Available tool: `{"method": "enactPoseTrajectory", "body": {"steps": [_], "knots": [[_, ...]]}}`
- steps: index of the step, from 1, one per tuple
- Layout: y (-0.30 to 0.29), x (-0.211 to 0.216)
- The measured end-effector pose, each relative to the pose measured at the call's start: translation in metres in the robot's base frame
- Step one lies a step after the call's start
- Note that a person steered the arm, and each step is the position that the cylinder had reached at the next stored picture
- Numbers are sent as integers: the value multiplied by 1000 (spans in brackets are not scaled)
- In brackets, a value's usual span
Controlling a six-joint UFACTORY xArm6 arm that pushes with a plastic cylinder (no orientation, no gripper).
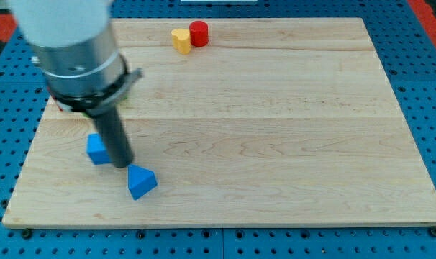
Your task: Push the triangle close to blue cube
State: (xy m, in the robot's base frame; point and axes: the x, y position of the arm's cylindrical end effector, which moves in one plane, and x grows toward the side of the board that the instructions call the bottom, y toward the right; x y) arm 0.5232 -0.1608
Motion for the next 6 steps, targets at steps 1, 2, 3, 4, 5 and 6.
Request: {"method": "enactPoseTrajectory", "body": {"steps": [1,2,3,4,5,6], "knots": [[-50,-9],[-59,-42],[-10,-22],[90,-19],[165,27],[129,66]]}}
